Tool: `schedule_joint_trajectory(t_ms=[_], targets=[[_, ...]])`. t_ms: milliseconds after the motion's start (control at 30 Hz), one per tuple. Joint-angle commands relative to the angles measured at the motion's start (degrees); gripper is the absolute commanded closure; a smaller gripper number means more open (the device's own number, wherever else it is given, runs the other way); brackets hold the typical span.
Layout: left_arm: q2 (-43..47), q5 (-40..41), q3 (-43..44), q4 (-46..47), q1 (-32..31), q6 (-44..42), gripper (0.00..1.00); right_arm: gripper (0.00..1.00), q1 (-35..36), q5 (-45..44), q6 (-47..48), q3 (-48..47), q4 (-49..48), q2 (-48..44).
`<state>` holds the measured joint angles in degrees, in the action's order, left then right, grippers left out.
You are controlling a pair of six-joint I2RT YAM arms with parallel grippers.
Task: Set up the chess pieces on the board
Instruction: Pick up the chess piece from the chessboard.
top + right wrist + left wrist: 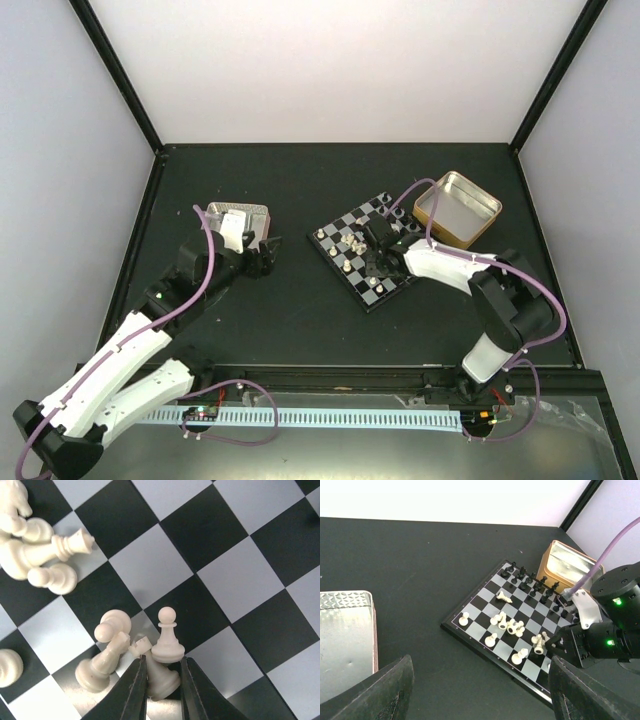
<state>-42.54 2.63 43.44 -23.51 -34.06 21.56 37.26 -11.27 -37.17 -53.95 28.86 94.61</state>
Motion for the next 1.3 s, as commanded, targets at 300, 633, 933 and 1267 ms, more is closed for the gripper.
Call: schedule_joint_trajectory(t_ms=[300, 633, 933, 1267], targets=[[-4.73, -6.41, 1.55, 2.41, 0.49, 2.56, 0.25, 0.87, -1.88, 1.84, 3.86, 5.52, -6.62, -7.33], [-13.68, -17.52, 0.38, 10.35, 0.51, 9.19, 0.25, 0.86, -1.95, 0.11, 6.07, 12.25, -15.23, -15.02], [-25.22, -27.26, 3.54, 16.55, 0.66, 16.36, 0.25, 0.86, -3.21, 4.94, 7.35, 18.24, -27.69, -18.91], [-38.21, -36.31, 8.79, 24.33, 0.65, 21.9, 0.28, 0.86, -7.29, 14.81, 8.82, 23.57, -37.35, -23.37]])
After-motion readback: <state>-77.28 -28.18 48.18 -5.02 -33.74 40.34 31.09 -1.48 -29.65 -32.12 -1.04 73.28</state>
